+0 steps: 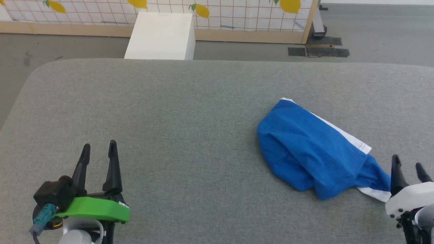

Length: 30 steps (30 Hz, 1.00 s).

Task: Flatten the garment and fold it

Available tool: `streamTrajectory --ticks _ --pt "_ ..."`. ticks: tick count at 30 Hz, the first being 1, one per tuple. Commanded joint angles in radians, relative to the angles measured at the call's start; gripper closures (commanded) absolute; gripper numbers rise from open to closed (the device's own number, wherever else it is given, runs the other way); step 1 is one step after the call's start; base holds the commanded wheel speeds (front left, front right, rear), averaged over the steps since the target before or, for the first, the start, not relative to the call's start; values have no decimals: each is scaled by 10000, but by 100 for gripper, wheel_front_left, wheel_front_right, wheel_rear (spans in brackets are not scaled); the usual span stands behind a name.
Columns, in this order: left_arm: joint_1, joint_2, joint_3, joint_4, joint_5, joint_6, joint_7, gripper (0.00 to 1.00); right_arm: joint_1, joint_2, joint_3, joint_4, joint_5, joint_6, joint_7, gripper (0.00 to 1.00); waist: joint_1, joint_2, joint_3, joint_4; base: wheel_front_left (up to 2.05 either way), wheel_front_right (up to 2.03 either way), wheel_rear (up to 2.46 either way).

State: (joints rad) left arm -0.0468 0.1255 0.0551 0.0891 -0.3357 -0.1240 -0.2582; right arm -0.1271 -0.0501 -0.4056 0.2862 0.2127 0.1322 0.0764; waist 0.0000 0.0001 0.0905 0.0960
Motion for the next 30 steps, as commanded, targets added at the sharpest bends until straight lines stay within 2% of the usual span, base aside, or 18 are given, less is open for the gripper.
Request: streamTrajectory --ticks 1,3,5,11,15,17,22,23,25,29,30 --pt "-4 26 -15 -10 -34 -66 -36 0 -91 -1 76 -138 37 -15 -241 0 0 -1 -37 -59 0 0 0" --pt "6 7 -59 -46 -31 -66 -36 0 -78 -1 424 -363 2 -15 -261 0 0 -1 -41 -115 0 0 0" --pt "39 14 -108 -68 -36 -66 -36 0 -126 -1 1201 -624 -125 -15 221 0 0 -1 -30 -173 0 0 0" --pt "6 64 -209 -95 -112 -66 -36 0 -935 -1 3889 -1150 -285 -15 2652 0 0 -1 167 -141 0 0 0" --pt "-128 168 -286 -87 -239 -67 -36 0 -1794 -1 4716 -704 -1073 -15 3857 0 0 -1 395 14 0 0 0" --pt "-178 222 -335 -68 -300 -67 -36 0 -2194 -1 4971 -324 -1655 -15 4286 0 0 -1 508 102 0 0 0" --pt "-274 287 -426 28 -431 -67 -36 0 -2837 -1 5422 766 -2297 -15 5607 0 0 -1 688 268 0 0 0" --pt "-316 266 -447 57 -471 -67 -36 0 -2914 -1 5413 915 -2298 -15 5760 18 0 -1 711 331 0 0 0" --pt "-359 230 -422 105 -507 -67 -36 0 -3002 -1 5448 940 -1950 -15 5588 99 0 -1 703 419 0 0 0" --pt "-357 242 -357 125 -520 -67 -36 0 -3112 -1 6028 634 -903 -15 4677 100 0 -1 671 475 0 0 0" --pt "-340 261 -358 143 -504 -67 -36 0 -3098 -1 6636 375 173 -15 4247 100 0 -1 614 492 0 0 0"
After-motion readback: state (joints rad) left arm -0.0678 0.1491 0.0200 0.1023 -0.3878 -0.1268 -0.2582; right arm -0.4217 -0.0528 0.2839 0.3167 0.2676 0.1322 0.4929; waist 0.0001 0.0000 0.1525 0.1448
